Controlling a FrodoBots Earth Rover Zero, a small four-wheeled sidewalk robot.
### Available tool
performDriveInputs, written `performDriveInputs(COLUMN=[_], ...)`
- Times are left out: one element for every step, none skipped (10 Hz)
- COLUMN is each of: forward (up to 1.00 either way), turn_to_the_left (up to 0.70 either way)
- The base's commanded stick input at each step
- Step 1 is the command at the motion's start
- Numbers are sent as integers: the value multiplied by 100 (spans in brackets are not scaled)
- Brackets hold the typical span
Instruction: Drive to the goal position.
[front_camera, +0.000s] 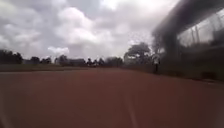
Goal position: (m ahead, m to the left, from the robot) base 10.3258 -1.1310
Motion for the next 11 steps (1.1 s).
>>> performDriveInputs(forward=[70, 70, 70, 70, 70, 70, 70, 70, 70, 70, 70], turn_to_the_left=[0, 0, 0, 0, 0, 0, 0, 0, 0, 0, 0])
